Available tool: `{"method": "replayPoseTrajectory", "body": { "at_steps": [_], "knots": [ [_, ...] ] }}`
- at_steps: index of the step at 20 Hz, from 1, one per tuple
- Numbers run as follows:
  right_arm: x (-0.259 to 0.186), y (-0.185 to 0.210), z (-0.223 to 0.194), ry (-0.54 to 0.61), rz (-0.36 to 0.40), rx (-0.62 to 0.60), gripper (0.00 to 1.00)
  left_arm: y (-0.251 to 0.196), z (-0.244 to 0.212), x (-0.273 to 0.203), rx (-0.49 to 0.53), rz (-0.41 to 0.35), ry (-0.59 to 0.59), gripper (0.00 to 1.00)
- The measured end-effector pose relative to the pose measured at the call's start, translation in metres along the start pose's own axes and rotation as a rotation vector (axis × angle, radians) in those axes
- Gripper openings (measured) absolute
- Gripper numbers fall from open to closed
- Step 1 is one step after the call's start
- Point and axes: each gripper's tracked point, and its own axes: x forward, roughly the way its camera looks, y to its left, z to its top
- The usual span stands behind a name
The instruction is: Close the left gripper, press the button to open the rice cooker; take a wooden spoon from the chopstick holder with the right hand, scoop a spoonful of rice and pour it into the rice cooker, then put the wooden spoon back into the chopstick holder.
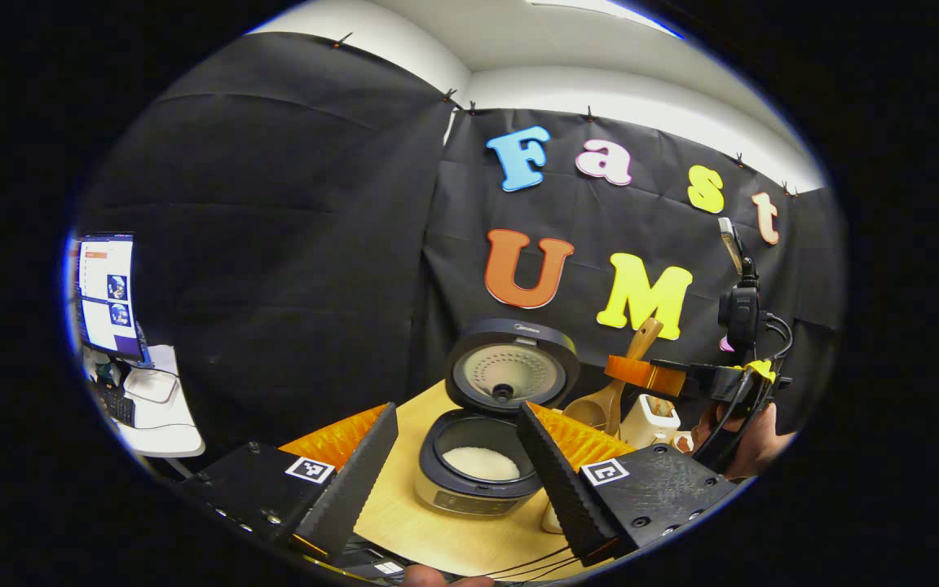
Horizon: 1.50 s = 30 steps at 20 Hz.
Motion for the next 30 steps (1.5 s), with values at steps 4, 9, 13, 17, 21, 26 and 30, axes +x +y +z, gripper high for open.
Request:
{"method": "replayPoseTrajectory", "body": {
  "at_steps": [4,9,13,17,21,26,30],
  "knots": [
    [-0.041,-0.07,-0.003,-0.013,-0.105,0.091,0.14,-0.042,-0.008,0.018,0.036,-0.1,0.018,0.95],
    [-0.1,-0.191,-0.021,-0.032,-0.322,0.191,0.14,-0.105,-0.024,0.036,0.072,-0.222,0.044,0.95],
    [-0.153,-0.266,-0.051,-0.025,-0.483,0.273,0.14,-0.147,-0.029,0.046,0.091,-0.287,0.059,0.95],
    [-0.178,-0.334,-0.076,-0.016,-0.594,0.352,0.14,-0.176,-0.041,0.051,0.116,-0.334,0.082,0.95],
    [-0.179,-0.376,-0.101,-0.011,-0.649,0.399,0.14,-0.182,-0.045,0.052,0.152,-0.328,0.102,0.95],
    [-0.164,-0.407,-0.139,0.009,-0.677,0.4,0.14,-0.178,-0.044,0.057,0.16,-0.29,0.12,0.95],
    [-0.15,-0.415,-0.169,0.029,-0.669,0.386,0.14,-0.171,-0.045,0.06,0.154,-0.247,0.143,0.95]
  ]
}}
